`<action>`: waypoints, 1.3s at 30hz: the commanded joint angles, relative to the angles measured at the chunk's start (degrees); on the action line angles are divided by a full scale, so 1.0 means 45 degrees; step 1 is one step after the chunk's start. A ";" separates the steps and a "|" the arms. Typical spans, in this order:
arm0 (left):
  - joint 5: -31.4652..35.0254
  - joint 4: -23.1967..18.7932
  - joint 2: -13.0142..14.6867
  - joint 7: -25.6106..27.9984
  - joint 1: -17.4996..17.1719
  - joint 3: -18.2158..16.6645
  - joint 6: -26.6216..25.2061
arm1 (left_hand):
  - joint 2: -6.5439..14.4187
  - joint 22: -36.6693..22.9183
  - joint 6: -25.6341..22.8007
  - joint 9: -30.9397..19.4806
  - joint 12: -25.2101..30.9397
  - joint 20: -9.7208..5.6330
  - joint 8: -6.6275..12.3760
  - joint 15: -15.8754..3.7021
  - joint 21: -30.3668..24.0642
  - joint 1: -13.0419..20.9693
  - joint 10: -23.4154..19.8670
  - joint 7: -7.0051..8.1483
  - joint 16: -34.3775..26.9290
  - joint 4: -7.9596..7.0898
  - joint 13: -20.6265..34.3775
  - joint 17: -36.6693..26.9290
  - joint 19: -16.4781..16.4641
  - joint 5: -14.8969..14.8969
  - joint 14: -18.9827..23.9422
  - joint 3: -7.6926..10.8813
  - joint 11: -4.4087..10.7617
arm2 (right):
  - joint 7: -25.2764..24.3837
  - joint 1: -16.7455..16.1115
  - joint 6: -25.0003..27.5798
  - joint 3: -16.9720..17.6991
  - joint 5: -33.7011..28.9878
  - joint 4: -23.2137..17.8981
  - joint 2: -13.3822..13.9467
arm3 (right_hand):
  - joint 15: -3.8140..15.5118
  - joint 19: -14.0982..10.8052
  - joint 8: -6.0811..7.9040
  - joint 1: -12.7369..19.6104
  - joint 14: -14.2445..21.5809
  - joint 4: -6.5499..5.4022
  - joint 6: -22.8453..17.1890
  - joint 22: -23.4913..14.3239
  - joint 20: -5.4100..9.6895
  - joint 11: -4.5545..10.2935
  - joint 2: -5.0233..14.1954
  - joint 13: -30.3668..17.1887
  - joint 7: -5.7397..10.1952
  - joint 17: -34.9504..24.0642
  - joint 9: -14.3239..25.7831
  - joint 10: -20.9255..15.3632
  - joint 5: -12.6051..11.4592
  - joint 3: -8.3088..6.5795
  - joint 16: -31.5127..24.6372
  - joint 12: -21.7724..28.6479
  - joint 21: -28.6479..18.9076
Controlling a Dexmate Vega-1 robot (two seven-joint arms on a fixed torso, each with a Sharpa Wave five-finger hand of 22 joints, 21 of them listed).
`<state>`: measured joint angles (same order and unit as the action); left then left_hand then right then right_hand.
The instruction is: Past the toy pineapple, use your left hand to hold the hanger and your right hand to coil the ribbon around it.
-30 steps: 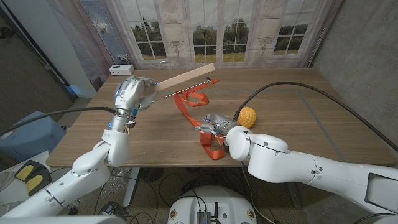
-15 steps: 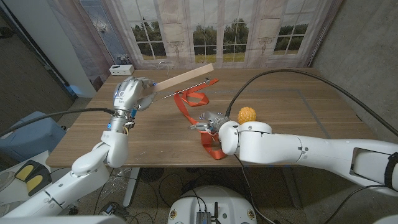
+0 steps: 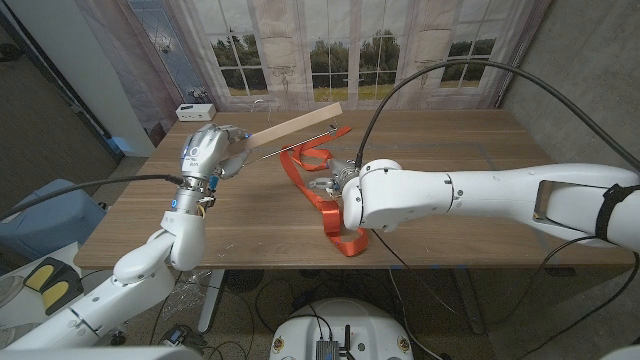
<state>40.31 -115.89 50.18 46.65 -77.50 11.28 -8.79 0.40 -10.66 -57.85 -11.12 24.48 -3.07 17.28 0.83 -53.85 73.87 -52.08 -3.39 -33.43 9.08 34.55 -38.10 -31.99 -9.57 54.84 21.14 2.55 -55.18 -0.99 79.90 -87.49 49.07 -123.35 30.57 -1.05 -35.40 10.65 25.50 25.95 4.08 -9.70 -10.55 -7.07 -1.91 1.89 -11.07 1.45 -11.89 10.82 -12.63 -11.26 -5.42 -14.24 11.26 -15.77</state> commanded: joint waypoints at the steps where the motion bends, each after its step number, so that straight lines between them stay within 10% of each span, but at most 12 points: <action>1: 0.0085 0.0002 -0.0057 -0.0038 0.0082 0.0040 -0.0034 | 0.1773 -0.0009 -0.0546 -0.0753 -0.0028 -0.0605 0.0080 -0.3128 -0.0096 0.1754 -0.0231 0.0024 0.0040 -0.0014 0.0023 -0.0066 0.0080 -0.0058 0.2046 0.0074 0.0097 | -0.1156 0.0033 0.0018 0.0704 0.6969 -0.0213 0.0345 | -0.0115 -0.0425 0.0091 -0.0418 0.0239 -0.0130 -0.0006 -0.0058 0.0029 -0.0243 -0.0157 -0.0051 -0.0122 -0.0073 0.0042 -0.0077 -0.0022 0.0237 -0.0138 0.0076 -0.0156; 7: 0.0127 -0.0017 -0.0087 -0.0070 0.0085 0.0059 -0.0146 | 0.1769 -0.0003 -0.0553 -0.0754 -0.0067 -0.0602 0.0070 -0.3127 -0.0152 0.1753 -0.0223 0.0026 0.0081 -0.0015 0.0040 -0.0101 0.0094 -0.0057 0.2047 0.0075 0.0136 | -0.0367 -0.0132 0.0018 0.1038 0.6354 -0.0920 0.0560 | -0.0236 -0.0443 0.0115 -0.0659 0.0190 -0.0227 -0.0056 -0.0055 -0.0027 -0.0316 -0.0256 -0.0052 -0.0182 -0.0079 0.0040 -0.0079 -0.0053 0.0375 -0.0089 0.0068 -0.0134; 12: 0.0057 0.0003 -0.0053 -0.0031 0.0055 0.0028 -0.0033 | 0.1768 0.0004 -0.0573 -0.0753 -0.0089 -0.0598 0.0066 -0.3127 -0.0202 0.1752 -0.0246 0.0010 0.0116 -0.0016 0.0058 -0.0132 0.0108 -0.0057 0.2055 0.0077 0.0133 | -0.1960 0.1422 0.0018 -0.0689 0.7975 -0.0189 -0.0395 | -0.0092 -0.0336 0.0035 -0.0579 -0.0106 -0.0102 0.0239 -0.0042 -0.0152 -0.0075 -0.0510 -0.0047 -0.0039 -0.0034 0.0019 0.0209 -0.0202 0.0505 0.0119 -0.0044 -0.0015; 16: 0.0050 -0.0006 -0.0031 -0.0039 0.0031 0.0003 -0.0016 | 0.1766 0.0008 -0.0575 -0.0759 -0.0116 -0.0595 0.0062 -0.3128 -0.0231 0.1752 -0.0255 0.0029 0.0134 -0.0016 0.0050 -0.0153 0.0116 -0.0058 0.2065 0.0079 0.0111 | -0.1960 0.1050 0.0018 -0.1017 0.6710 0.0161 -0.0688 | 0.0927 -0.0974 0.0351 0.3402 0.1076 0.1361 -0.0412 -0.0111 0.0428 0.0570 0.1113 -0.0037 0.0307 -0.0130 0.0006 -0.0322 -0.0620 -0.1243 -0.0216 0.0169 -0.0090; 21: 0.0017 -0.0015 -0.0001 -0.0114 -0.0003 -0.0041 -0.0038 | 0.1765 0.0015 -0.0563 -0.0773 -0.0134 -0.0596 0.0055 -0.3127 -0.0273 0.1749 -0.0281 0.0019 0.0159 -0.0018 0.0068 -0.0184 0.0130 -0.0060 0.2088 0.0082 0.0118 | -0.1960 0.0210 0.0018 -0.1442 0.3788 0.0107 -0.0720 | 0.2514 -0.3073 0.1038 0.7031 0.5323 0.1473 -0.3643 -0.0576 0.1828 0.0830 0.1291 -0.0269 0.0669 -0.2096 0.0021 -0.3827 -0.0254 -0.2055 -0.3132 0.1251 -0.1453; 26: -0.0010 -0.0026 -0.0002 -0.0148 -0.0043 -0.0102 -0.0087 | 0.1762 0.0022 -0.0586 -0.0777 -0.0167 -0.0600 0.0054 -0.3128 -0.0310 0.1748 -0.0268 0.0015 0.0179 -0.0016 0.0076 -0.0209 0.0134 -0.0063 0.2116 0.0085 0.0119 | -0.1960 -0.2179 0.0018 -0.0599 -0.0821 -0.0652 0.0093 | 0.3176 -0.4414 0.2039 1.1625 0.8335 0.1370 -0.8839 -0.2008 0.3741 0.0506 0.1560 -0.1568 -0.0213 -0.5400 0.0329 -0.8387 0.0147 -0.2929 -0.5742 0.4089 -0.4232; 39: -0.0047 0.0209 -0.0059 -0.0223 0.0276 0.0110 -0.0004 | 0.1753 0.0037 -0.0569 -0.0787 -0.0226 -0.0628 0.0025 -0.3126 -0.0400 0.1737 -0.0300 0.0046 0.0250 -0.0017 0.0105 -0.0275 0.0166 -0.0066 0.2151 0.0093 0.0119 | -0.1170 -0.4641 -0.3705 -0.0353 -0.9366 -0.2108 0.2688 | 0.3147 -0.4572 0.2259 1.2378 0.8674 0.1239 -1.0622 -0.2475 0.4254 0.0133 0.1047 -0.1923 -0.0580 -0.6259 0.0405 -0.8782 0.0278 -0.2728 -0.5422 0.4670 -0.5648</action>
<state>40.28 -115.70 50.09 45.95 -77.21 11.12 -9.03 0.13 -10.37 -58.14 -11.14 23.63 -2.87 16.98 0.91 -55.18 74.14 -52.46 -3.48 -32.56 9.16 34.97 -39.20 -31.59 -9.43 55.10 21.06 2.54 -63.16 -12.43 76.21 -89.78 52.57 -128.64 34.12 -0.30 -54.28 20.59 71.90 55.89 9.97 -54.26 -21.42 5.92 -5.14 -2.06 -15.09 1.55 -38.29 12.60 -48.42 -10.14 -17.89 -38.92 32.62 -40.55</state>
